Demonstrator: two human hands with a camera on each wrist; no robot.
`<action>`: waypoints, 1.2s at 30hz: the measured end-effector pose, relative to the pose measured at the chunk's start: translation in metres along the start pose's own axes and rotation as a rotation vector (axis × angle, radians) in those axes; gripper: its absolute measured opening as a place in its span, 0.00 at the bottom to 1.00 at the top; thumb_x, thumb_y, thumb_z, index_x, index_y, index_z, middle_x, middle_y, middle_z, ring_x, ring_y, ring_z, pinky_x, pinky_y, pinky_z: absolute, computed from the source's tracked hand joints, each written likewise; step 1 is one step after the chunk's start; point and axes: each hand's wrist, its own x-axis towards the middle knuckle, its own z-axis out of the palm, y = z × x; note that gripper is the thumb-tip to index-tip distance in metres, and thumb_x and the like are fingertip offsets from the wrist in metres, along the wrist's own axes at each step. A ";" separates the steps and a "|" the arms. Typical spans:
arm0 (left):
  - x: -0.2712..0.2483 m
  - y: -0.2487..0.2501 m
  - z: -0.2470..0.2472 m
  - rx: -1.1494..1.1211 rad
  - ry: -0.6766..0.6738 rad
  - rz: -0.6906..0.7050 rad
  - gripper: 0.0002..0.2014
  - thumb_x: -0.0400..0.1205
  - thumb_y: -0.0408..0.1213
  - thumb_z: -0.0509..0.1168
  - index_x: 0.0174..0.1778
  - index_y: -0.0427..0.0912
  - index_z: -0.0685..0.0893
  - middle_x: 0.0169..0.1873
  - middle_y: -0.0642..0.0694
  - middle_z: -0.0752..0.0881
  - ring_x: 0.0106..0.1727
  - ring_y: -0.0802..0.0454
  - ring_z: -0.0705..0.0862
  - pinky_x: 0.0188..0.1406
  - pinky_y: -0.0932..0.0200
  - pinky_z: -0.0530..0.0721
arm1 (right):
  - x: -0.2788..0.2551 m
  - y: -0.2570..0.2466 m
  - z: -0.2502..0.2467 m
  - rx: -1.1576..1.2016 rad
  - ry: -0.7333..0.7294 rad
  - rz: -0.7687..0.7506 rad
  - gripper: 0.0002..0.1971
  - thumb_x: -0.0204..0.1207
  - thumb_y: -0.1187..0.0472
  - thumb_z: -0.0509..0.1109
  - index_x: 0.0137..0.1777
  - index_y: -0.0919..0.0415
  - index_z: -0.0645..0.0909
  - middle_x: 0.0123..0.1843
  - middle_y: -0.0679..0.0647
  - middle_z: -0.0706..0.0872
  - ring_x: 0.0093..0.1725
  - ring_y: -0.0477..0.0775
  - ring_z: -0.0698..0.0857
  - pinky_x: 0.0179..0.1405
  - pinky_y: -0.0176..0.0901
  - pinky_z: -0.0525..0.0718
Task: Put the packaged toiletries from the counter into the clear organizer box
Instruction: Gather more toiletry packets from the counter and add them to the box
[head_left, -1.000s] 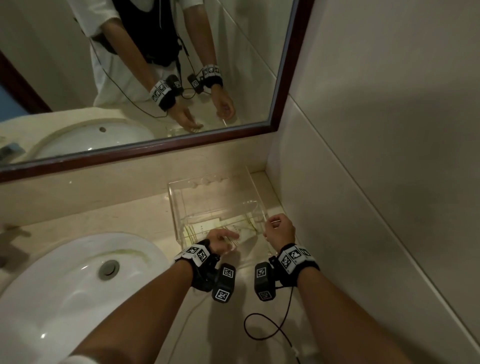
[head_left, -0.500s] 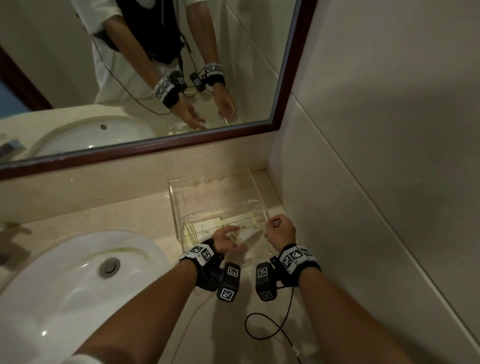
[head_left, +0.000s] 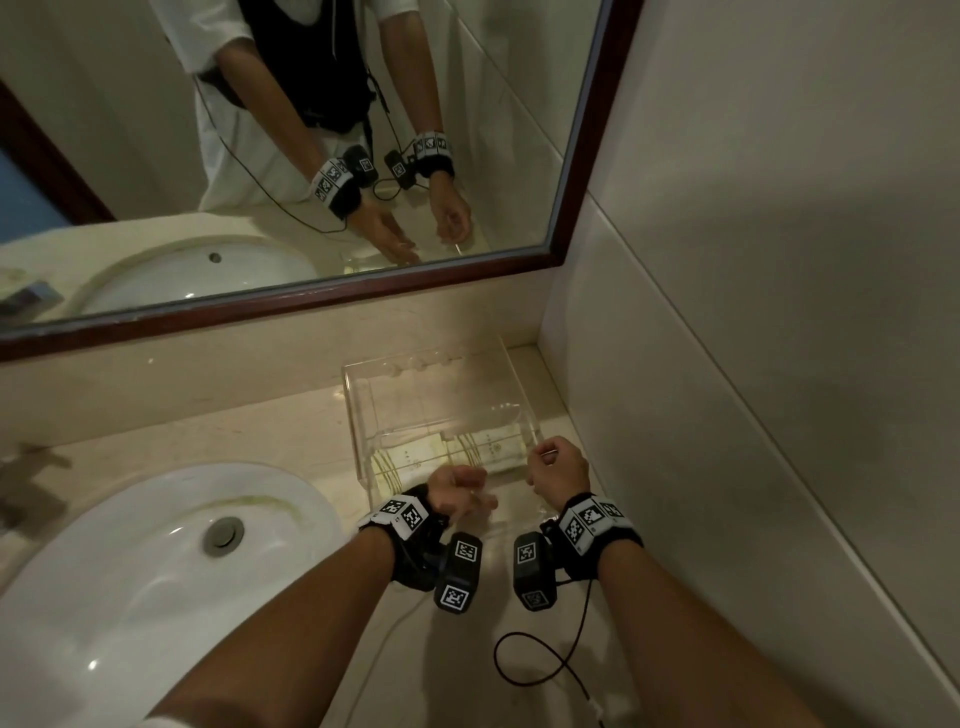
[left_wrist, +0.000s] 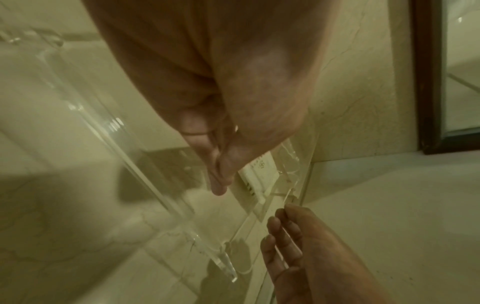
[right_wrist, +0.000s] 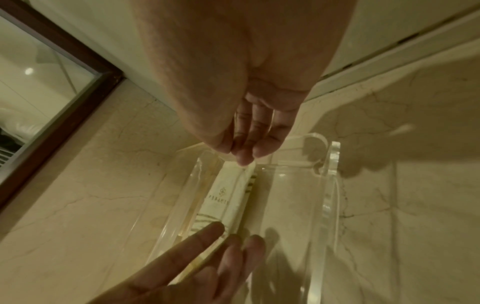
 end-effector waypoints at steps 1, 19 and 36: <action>0.001 -0.001 0.000 0.045 0.010 0.001 0.31 0.71 0.19 0.71 0.72 0.30 0.72 0.64 0.38 0.79 0.56 0.42 0.86 0.54 0.52 0.88 | -0.001 -0.001 0.001 -0.005 -0.006 0.002 0.04 0.74 0.59 0.68 0.38 0.52 0.78 0.41 0.58 0.89 0.43 0.60 0.89 0.46 0.58 0.90; -0.025 0.017 -0.033 0.068 0.053 0.102 0.13 0.77 0.14 0.60 0.39 0.37 0.81 0.32 0.40 0.84 0.19 0.55 0.85 0.15 0.65 0.81 | -0.009 -0.034 0.002 -0.084 -0.061 -0.066 0.06 0.74 0.61 0.67 0.37 0.53 0.79 0.42 0.60 0.91 0.44 0.63 0.90 0.48 0.58 0.90; -0.133 0.000 -0.141 0.062 0.378 0.239 0.13 0.78 0.20 0.60 0.40 0.43 0.83 0.33 0.47 0.83 0.24 0.56 0.82 0.24 0.64 0.75 | -0.078 -0.123 0.076 -0.280 -0.300 -0.365 0.06 0.75 0.63 0.68 0.37 0.55 0.79 0.41 0.59 0.89 0.45 0.62 0.90 0.46 0.54 0.90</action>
